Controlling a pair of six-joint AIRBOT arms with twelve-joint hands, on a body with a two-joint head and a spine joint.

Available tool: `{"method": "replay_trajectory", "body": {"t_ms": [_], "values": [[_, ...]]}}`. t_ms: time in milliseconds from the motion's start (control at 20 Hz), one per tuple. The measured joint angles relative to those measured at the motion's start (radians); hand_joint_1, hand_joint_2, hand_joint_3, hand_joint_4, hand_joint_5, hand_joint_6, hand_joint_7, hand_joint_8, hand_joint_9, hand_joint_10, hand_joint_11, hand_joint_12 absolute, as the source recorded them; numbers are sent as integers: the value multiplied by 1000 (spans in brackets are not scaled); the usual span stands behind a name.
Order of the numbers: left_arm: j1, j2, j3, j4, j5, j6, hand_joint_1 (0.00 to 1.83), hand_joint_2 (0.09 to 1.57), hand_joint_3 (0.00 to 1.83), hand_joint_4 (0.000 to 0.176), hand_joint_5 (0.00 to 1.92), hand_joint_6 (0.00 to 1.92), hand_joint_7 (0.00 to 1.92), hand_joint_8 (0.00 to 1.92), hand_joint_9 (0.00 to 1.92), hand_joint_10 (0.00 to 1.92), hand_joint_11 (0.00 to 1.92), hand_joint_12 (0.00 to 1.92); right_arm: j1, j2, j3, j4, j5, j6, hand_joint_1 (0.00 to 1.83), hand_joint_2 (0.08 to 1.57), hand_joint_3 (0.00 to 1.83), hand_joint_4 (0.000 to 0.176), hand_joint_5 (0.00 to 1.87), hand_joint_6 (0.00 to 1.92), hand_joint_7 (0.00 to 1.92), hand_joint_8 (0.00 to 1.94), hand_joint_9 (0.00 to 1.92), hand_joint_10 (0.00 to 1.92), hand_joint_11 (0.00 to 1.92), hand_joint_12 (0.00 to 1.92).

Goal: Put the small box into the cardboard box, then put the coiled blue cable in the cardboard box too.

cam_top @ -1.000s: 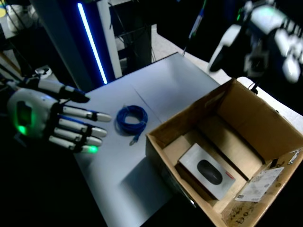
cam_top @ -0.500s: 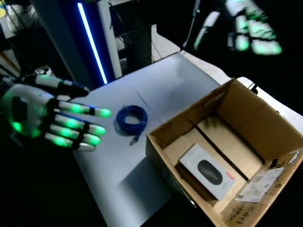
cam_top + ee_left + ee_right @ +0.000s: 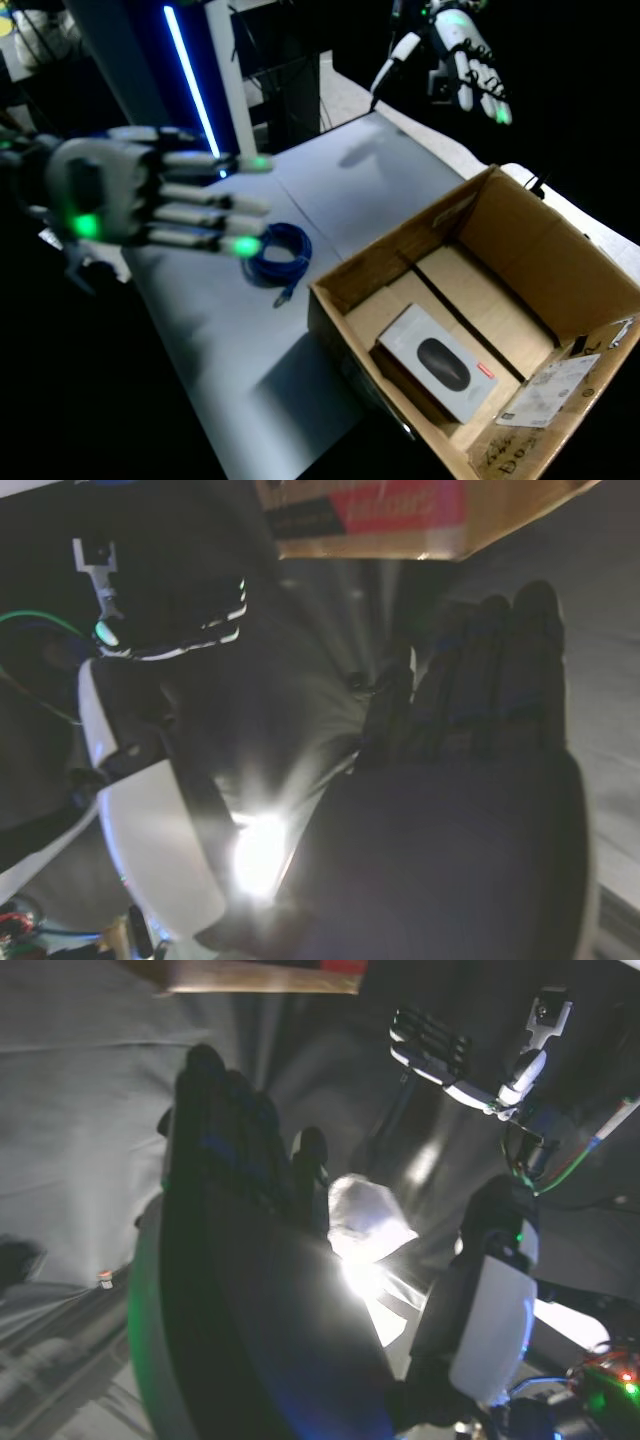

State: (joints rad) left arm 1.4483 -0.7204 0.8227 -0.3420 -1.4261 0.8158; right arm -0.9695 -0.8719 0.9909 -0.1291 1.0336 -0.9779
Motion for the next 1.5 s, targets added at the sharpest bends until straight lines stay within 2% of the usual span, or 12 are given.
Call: {"method": "replay_trajectory", "body": {"t_ms": [50, 100, 150, 200, 250, 400, 450, 600, 750, 1050, 1300, 1500], "values": [[8, 0, -1, -11, -20, 0, 758, 696, 0, 176, 23, 0, 0, 0, 0, 0, 0, 0, 8, -14, 6, -23, -34, 3, 820, 871, 2, 176, 187, 0, 66, 5, 55, 4, 26, 14], [10, 0, -1, -34, -45, 0, 753, 708, 0, 154, 26, 2, 0, 0, 0, 0, 0, 0, 11, -28, 11, -39, -61, 5, 830, 869, 0, 176, 125, 0, 42, 0, 31, 0, 7, 8], [10, 0, -1, -47, -66, 0, 749, 710, 0, 153, 29, 3, 0, 0, 0, 0, 0, 0, 13, -41, 17, -49, -82, 7, 834, 862, 0, 176, 124, 0, 47, 2, 35, 2, 21, 15], [10, 0, 0, -53, -79, 0, 746, 710, 0, 175, 33, 4, 0, 0, 0, 0, 0, 0, 26, -52, 31, -73, -120, 9, 832, 858, 0, 176, 129, 2, 45, 1, 33, 1, 29, 19], [10, -1, 0, -42, -80, 0, 771, 717, 0, 176, 33, 3, 0, 0, 0, 0, 0, 0, 67, -68, 53, -101, -183, 11, 808, 881, 5, 176, 72, 0, 0, 0, 0, 0, 6, 13], [10, -2, 0, -25, -81, -1, 772, 713, 0, 176, 41, 5, 0, 0, 0, 0, 0, 0, 88, -84, 76, -123, -227, 13, 857, 866, 0, 176, 116, 11, 31, 8, 26, 7, 45, 39], [10, -6, 0, -41, -81, -1, 778, 714, 0, 176, 47, 6, 0, 0, 0, 0, 0, 0, 95, -92, 86, -150, -265, 13, 864, 865, 0, 176, 152, 3, 56, 2, 33, 0, 1, 196], [10, -6, 0, -42, -83, -5, 762, 721, 2, 174, 53, 4, 0, 0, 0, 0, 0, 0, 158, -95, 97, -251, -381, 13, 858, 898, 6, 176, 151, 1, 24, 0, 4, 2, 0, 59], [10, -7, 0, -35, -82, -10, 755, 718, 0, 176, 58, 3, 0, 0, 0, 0, 0, 0, 197, -105, 109, -322, -433, 13, 894, 859, 0, 176, 153, 2, 49, 2, 41, 0, 0, 184], [10, -16, 3, -34, -79, -20, 778, 747, 9, 176, 44, 0, 0, 0, 0, 0, 0, 0, 250, -122, 143, -436, -543, 14, 933, 849, 0, 176, 149, 0, 27, 5, 35, 4, 0, 166], [10, -20, 6, -28, -77, -27, 764, 772, 12, 176, 21, 0, 0, 0, 0, 0, 0, 0, 257, -137, 144, -565, -626, 16, 927, 866, 3, 176, 157, 3, 1, 0, 30, 1, 0, 129], [10, -20, 10, -29, -77, -29, 755, 775, 6, 176, 37, 6, 0, 0, 0, 0, 0, 0, 264, -171, 166, -575, -655, 16, 937, 849, 0, 176, 243, 1, 27, 1, 83, 2, 0, 353]]}}
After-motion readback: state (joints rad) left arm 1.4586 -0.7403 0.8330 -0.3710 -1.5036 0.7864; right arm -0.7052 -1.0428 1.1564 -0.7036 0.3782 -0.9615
